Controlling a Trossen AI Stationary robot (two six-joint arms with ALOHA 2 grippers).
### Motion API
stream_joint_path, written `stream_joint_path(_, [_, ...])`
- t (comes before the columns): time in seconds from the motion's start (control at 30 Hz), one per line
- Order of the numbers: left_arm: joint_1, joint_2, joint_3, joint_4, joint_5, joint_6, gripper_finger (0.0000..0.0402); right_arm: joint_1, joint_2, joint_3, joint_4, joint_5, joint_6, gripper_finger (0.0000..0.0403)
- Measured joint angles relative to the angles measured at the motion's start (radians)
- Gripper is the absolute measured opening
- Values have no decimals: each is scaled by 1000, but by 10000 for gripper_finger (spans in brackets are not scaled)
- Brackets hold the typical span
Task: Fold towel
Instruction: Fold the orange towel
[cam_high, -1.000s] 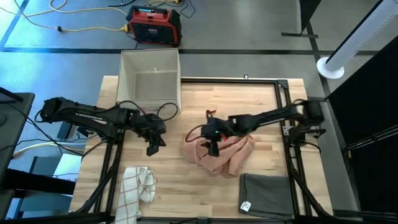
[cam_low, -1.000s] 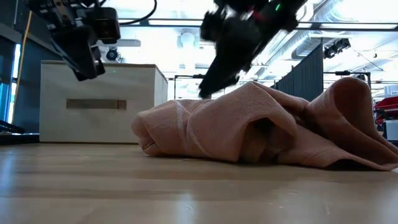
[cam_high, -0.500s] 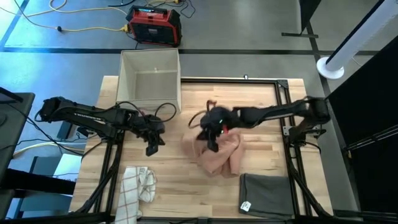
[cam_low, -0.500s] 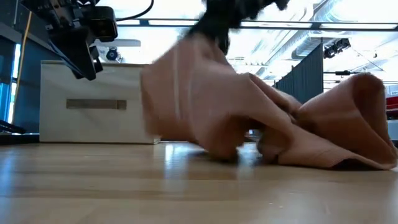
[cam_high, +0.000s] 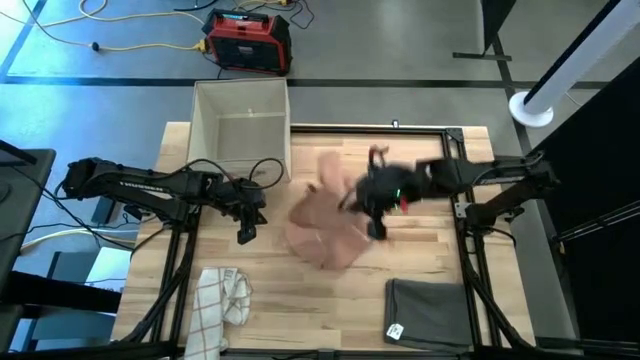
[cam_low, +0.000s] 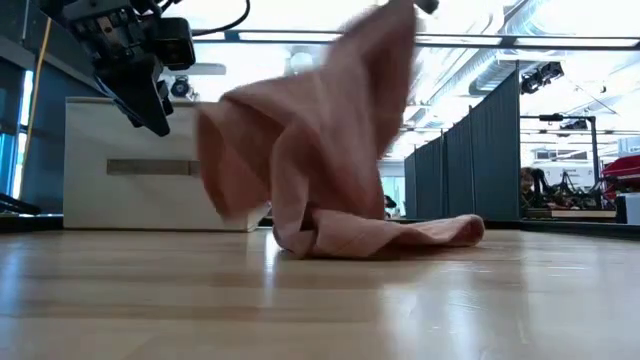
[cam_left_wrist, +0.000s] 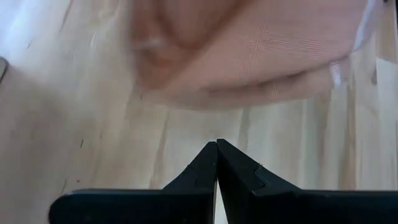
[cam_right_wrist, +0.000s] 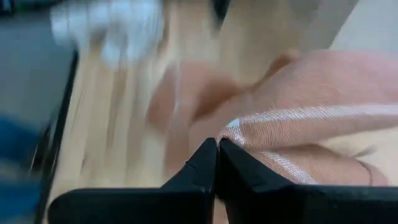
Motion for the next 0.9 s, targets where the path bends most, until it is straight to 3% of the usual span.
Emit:
stream_joint_path(0.43, [-3,9,0,11,1,44,1,279,4,-440,-32,-123,573,4])
stream_joint_path(0.57, [-3,33,0,37,3,40,11,275,4,-441,-38,-236,651,36])
stream_joint_path(0.7, [-3,66,0,100,3,25,28,248,4,-354,-52,-282,606,83])
stream_joint_path(0.9, [-3,128,0,334,3,11,55,188,3,-181,-177,-75,479,117])
